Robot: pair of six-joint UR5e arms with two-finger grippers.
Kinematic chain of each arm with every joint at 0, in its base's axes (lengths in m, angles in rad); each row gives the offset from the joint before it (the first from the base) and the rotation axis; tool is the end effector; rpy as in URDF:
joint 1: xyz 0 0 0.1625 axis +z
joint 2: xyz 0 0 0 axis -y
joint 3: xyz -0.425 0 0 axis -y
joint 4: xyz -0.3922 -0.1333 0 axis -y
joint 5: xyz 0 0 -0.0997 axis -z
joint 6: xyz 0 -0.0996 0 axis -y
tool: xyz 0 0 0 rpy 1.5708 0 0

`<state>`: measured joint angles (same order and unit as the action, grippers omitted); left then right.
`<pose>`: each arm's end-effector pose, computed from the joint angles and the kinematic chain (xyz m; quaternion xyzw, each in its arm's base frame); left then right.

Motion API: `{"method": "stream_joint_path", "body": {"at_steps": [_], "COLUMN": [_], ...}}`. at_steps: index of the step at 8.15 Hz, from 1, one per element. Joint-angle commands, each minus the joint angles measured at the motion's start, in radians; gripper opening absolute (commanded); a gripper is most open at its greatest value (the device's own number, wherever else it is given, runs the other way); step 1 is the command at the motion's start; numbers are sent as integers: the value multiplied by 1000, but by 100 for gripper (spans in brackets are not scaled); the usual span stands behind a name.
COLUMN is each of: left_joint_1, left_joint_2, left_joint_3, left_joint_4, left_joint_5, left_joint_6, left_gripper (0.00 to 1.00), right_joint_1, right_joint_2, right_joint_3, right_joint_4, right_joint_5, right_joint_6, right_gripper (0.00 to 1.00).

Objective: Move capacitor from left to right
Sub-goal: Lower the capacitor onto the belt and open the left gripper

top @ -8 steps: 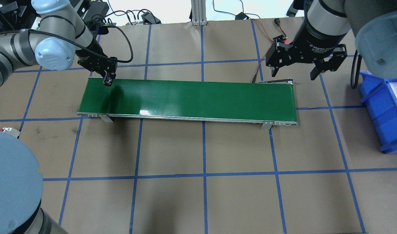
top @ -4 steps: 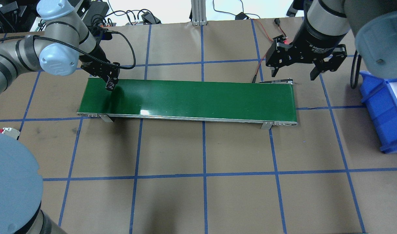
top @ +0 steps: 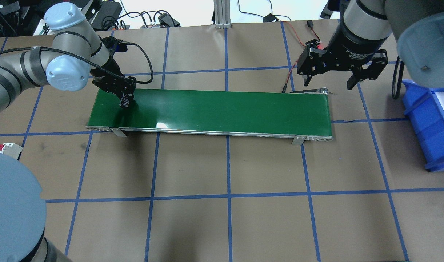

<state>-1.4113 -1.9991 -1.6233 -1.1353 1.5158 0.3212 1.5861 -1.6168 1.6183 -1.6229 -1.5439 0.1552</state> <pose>-0.0386 -0.6335 0.2639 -0.0801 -0.9962 -0.0154 0.0321 0.1433 -0.4751 0.4921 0.0695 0.9972 -0.0241 0.0155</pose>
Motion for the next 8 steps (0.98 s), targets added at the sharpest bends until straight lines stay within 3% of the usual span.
{"method": "stream_joint_path", "body": {"at_steps": [1,3,5,8], "left_joint_1": [0,2,-15,-67], "left_joint_2": [14,52,112,262], "left_joint_3": [-4,-4,9,32], "left_joint_4": [-10,-17,-70,-318], "left_joint_5": [-3,-8,-2,52], "left_joint_6": [-20,-36,-173,-276], "left_gripper": [51,87,100,100], "right_joint_1": [0,0,0,0], "right_joint_2": [0,0,-2,0], "right_joint_3": [0,0,0,-1], "right_joint_4": [0,0,3,2], "right_joint_5": [-1,1,-2,-2], "right_joint_6": [0,0,0,0], "right_gripper": [100,100,100,100]}}
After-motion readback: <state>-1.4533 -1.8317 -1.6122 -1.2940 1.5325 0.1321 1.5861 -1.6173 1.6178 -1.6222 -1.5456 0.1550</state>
